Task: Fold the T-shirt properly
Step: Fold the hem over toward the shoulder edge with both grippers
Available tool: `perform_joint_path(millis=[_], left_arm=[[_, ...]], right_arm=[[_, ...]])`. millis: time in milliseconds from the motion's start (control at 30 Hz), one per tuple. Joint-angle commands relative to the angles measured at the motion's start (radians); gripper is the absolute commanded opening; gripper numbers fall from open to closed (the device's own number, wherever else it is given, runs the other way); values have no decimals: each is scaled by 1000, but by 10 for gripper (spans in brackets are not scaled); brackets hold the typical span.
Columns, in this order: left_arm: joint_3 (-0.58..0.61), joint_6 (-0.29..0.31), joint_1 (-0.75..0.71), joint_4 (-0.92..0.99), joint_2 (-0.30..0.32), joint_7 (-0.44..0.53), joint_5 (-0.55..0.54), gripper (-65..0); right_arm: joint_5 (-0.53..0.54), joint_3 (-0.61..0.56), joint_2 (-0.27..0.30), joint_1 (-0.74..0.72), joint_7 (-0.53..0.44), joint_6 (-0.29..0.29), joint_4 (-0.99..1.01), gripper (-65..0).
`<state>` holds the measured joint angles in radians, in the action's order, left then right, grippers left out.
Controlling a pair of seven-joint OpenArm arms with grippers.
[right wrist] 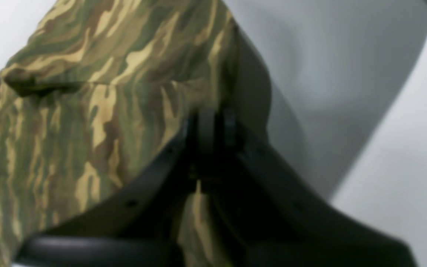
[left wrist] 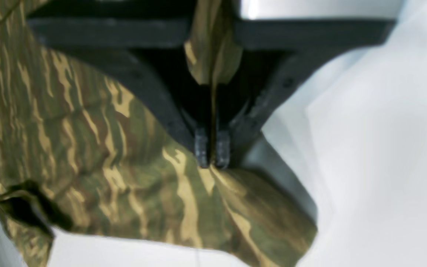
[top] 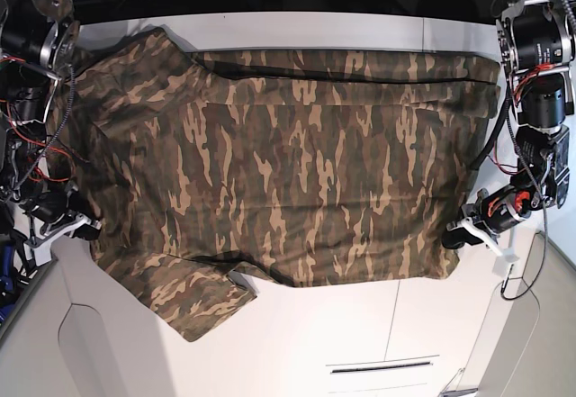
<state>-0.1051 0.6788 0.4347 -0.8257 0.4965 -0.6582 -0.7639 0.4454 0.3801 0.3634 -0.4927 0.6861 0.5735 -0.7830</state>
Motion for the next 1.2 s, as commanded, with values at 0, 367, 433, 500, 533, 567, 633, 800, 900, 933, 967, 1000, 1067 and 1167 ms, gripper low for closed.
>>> perform_joint_path(millis=[0, 367, 433, 500, 533, 567, 633, 800, 900, 933, 967, 1000, 1067, 1167], left_arm=[[-6, 19, 21, -32, 36, 16, -28, -650], [-13, 19, -161, -298, 118, -50, -138, -650], [-23, 19, -193, -352, 129, -50, -138, -650], [-29, 19, -229, -410, 139, -50, -138, -650], [-32, 19, -248, -439, 143, -52, -138, -650], [-34, 19, -268, -467, 146, -56, -138, -650], [-34, 19, -305, -510, 153, -58, -138, -650], [-34, 19, -375, -581, 169, -100, -137, -650], [-34, 19, -417, -621, 171, -132, -137, -650], [-34, 19, -431, -632, 171, -132, -137, -650], [-34, 19, -442, -642, 171, -132, -137, -650], [-34, 19, -451, -646, 170, -130, -137, -650], [-34, 19, -454, -647, 166, -124, -134, -650], [-34, 19, -454, -647, 166, -122, -134, -650]], right_arm=[[22, 2, 26, -24, -1, 11, -27, -650], [211, 2, 115, 115, 119, 33, -200, -650], [247, 2, 126, 164, 132, 33, -268, -650], [275, 2, 141, 214, 135, 32, -335, -650], [282, 5, 148, 238, 138, 32, -366, -650], [281, 8, 154, 261, 138, 32, -396, -650], [280, 16, 163, 303, 144, 32, -444, -650], [280, 34, 182, 376, 149, 29, -493, -650], [272, 42, 185, 409, 149, 26, -493, -650], [269, 42, 185, 422, 147, 24, -492, -650], [269, 42, 184, 431, 148, 24, -491, -650], [268, 42, 184, 439, 144, 24, -490, -650], [235, 42, 185, 440, 135, 24, -481, -650], [188, 42, 185, 440, 65, 12, -475, -416]])
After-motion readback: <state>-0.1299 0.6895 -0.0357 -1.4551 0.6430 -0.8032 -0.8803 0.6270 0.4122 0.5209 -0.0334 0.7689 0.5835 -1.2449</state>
